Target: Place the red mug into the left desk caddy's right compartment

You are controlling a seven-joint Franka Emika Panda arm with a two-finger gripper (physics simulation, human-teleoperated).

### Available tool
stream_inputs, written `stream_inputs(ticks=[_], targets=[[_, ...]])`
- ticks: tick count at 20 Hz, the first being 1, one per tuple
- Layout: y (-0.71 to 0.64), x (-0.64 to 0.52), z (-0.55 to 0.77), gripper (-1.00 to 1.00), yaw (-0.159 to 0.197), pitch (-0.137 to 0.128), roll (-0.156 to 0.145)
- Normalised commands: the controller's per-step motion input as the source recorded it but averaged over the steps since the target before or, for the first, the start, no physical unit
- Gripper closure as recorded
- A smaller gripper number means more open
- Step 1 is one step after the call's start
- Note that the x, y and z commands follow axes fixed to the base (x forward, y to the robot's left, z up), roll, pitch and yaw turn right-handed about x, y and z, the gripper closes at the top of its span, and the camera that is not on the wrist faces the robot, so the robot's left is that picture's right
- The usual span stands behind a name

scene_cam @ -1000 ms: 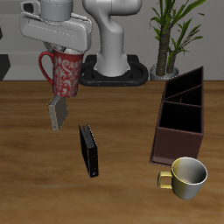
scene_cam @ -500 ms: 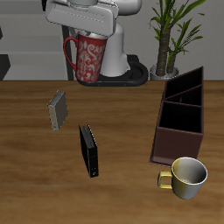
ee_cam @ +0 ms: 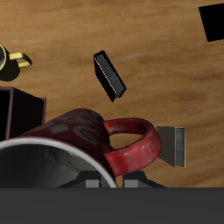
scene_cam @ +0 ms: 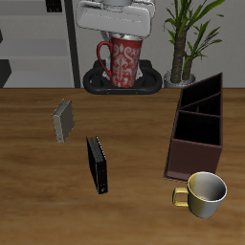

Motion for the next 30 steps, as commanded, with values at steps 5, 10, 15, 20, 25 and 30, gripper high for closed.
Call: stream_inputs(ticks=[5,10,15,20,25,30], targets=[[0.44,-0.01,-0.01,1.0,0.023,0.006,0.053],[0.44,0.09,0.04,1.0,0.025,-0.011,0.06],[0.37,0.22,0.05,1.0,0.006,0.005,0.04],[0.27,0.25,0.06,1.0,-0.008,0.012,0.009],[0.19,0.37,0.04,1.0,-0.005,0.0,-0.013],[0.25,0.24,-0.1,1.0,-0.017,0.021,0.023]])
